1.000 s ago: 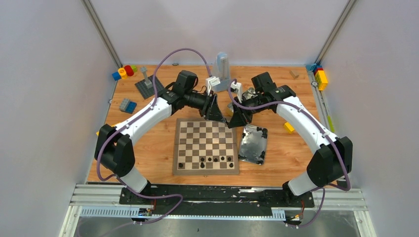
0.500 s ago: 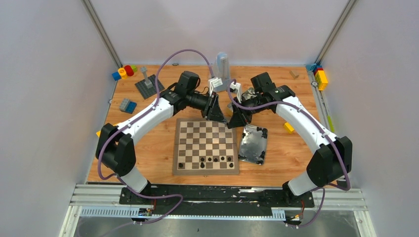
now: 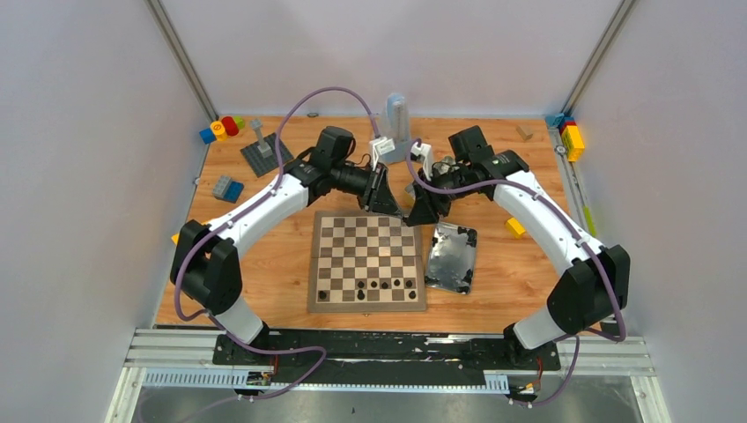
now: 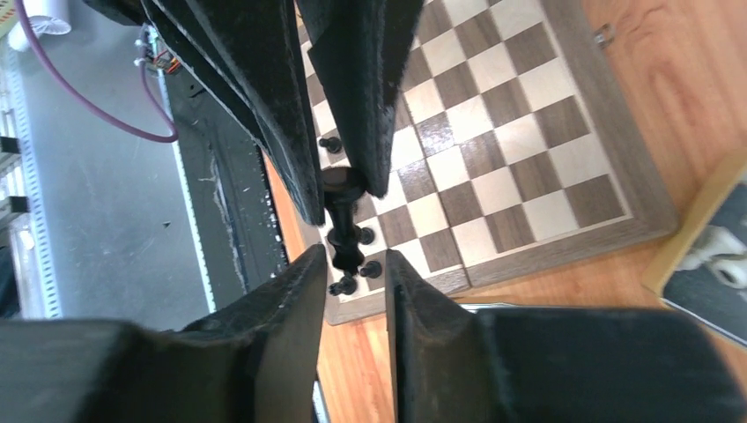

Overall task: Set up the chess pieces on the board
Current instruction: Place the chess piece on the chessboard.

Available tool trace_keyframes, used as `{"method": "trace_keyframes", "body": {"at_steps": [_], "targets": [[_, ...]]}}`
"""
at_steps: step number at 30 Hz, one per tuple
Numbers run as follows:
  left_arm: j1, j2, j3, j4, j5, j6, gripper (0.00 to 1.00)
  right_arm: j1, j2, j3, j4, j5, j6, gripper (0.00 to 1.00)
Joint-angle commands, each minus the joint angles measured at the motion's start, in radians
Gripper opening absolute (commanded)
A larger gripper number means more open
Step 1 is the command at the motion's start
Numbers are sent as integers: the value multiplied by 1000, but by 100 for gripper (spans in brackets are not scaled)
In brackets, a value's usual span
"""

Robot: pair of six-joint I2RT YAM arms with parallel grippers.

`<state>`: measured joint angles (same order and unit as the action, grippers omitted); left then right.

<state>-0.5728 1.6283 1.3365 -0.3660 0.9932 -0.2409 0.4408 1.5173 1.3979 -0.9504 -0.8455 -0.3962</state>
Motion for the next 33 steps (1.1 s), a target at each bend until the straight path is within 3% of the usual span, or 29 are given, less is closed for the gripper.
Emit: {"method": "trace_keyframes", "body": {"at_steps": [1, 5, 7, 19, 33], "targets": [[51, -113, -20, 93, 11, -56, 9, -46, -69, 66, 83, 6, 38, 37], [123, -201, -109, 264, 28, -205, 7, -81, -87, 91, 138, -26, 94, 55], [150, -239, -168, 395, 38, -300, 7, -84, -88, 99, 167, -50, 126, 58], [169, -262, -358, 1054, 74, -750, 7, -84, 31, 199, 344, -327, 367, 49], [169, -278, -438, 1207, 2, -766, 6, -80, 34, 151, 440, -449, 470, 49]]}}
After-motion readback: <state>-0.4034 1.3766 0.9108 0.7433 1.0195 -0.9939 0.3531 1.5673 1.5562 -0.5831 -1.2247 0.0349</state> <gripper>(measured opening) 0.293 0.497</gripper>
